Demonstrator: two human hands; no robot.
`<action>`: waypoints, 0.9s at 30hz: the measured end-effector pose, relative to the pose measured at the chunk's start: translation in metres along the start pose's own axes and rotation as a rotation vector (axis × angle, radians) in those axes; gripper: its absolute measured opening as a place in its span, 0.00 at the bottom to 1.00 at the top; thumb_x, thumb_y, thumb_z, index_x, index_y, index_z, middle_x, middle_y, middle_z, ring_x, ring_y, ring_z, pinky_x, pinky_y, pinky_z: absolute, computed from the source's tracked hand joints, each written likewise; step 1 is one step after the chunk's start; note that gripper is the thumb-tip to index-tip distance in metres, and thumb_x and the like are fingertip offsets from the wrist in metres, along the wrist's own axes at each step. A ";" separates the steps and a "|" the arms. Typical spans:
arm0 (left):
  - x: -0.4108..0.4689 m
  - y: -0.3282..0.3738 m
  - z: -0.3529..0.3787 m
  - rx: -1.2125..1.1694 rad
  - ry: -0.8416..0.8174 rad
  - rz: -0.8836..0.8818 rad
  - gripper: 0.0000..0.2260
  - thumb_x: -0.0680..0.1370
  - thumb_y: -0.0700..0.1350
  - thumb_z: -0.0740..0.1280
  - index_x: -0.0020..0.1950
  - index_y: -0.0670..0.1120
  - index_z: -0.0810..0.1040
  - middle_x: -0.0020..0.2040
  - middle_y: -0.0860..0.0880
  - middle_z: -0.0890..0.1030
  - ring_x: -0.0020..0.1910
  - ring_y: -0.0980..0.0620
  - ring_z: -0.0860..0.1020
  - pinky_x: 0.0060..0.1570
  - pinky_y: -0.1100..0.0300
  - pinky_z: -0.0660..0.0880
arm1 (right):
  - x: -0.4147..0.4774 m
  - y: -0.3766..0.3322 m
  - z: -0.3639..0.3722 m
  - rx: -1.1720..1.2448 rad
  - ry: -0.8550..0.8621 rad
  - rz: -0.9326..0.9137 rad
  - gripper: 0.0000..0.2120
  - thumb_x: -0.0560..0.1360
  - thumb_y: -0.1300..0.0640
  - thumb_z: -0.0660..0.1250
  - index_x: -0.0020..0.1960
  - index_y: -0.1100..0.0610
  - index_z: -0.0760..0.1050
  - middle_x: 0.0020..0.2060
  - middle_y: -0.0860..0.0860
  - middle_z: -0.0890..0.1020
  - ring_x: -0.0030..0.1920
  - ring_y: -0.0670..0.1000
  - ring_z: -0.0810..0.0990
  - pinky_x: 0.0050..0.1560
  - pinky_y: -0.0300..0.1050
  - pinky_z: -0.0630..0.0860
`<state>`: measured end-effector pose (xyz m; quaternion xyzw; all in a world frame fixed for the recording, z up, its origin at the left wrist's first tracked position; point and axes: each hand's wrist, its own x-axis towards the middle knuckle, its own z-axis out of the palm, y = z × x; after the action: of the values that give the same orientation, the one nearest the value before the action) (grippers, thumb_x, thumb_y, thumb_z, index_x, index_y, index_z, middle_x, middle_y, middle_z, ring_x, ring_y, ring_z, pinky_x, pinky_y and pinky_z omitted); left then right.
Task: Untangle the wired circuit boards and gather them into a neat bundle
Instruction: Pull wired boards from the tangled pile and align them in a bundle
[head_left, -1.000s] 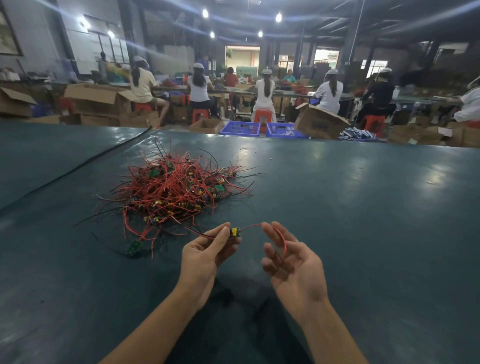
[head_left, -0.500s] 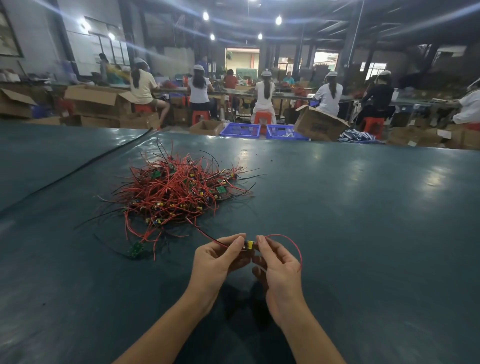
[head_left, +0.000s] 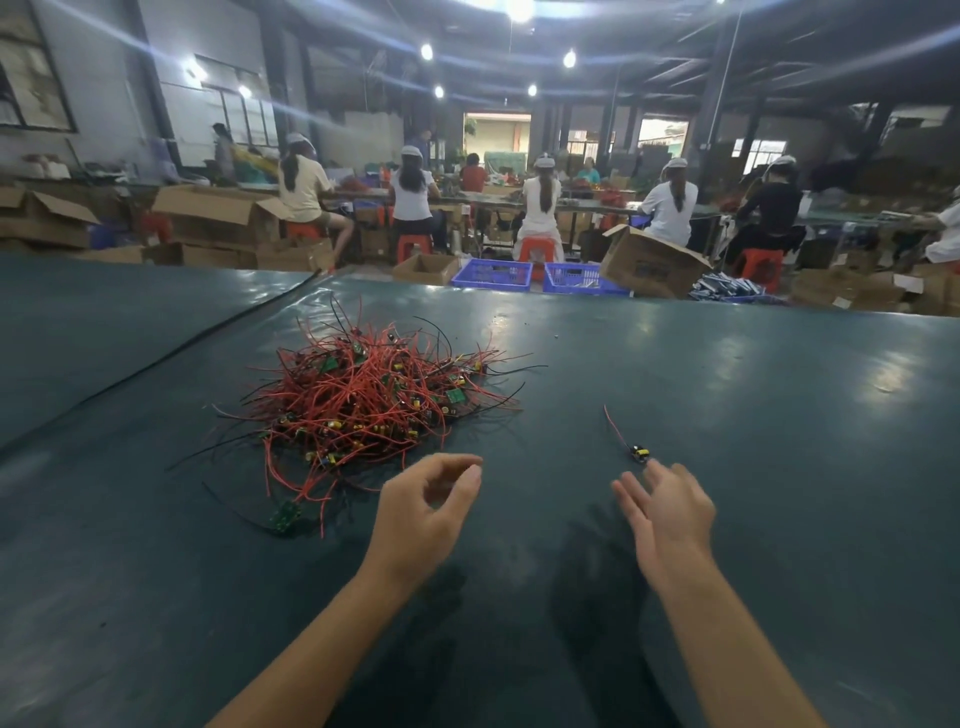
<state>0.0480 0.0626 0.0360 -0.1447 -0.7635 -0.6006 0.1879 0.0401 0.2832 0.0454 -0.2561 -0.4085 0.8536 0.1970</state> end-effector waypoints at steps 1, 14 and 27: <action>0.008 0.002 -0.003 0.187 0.013 0.165 0.05 0.77 0.40 0.69 0.50 0.45 0.83 0.49 0.51 0.84 0.49 0.56 0.81 0.52 0.64 0.76 | -0.001 0.007 -0.005 -0.038 -0.026 -0.017 0.26 0.80 0.66 0.61 0.77 0.61 0.58 0.67 0.57 0.71 0.60 0.58 0.78 0.44 0.44 0.77; 0.084 -0.028 -0.070 1.337 -0.015 -0.162 0.16 0.79 0.55 0.61 0.62 0.49 0.76 0.63 0.45 0.74 0.63 0.42 0.68 0.61 0.47 0.67 | -0.017 0.040 -0.030 -0.318 -0.157 -0.178 0.27 0.79 0.61 0.66 0.76 0.55 0.62 0.53 0.49 0.78 0.56 0.51 0.80 0.45 0.42 0.78; 0.103 0.006 -0.039 1.129 -0.126 -0.091 0.38 0.72 0.76 0.43 0.39 0.49 0.80 0.38 0.50 0.80 0.45 0.48 0.76 0.59 0.47 0.65 | -0.014 0.046 -0.035 -0.370 -0.178 -0.235 0.26 0.79 0.61 0.66 0.75 0.56 0.63 0.58 0.55 0.79 0.53 0.48 0.81 0.48 0.43 0.78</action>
<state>-0.0366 0.0254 0.0967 -0.0245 -0.9813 -0.0973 0.1641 0.0665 0.2694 -0.0063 -0.1622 -0.6007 0.7547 0.2082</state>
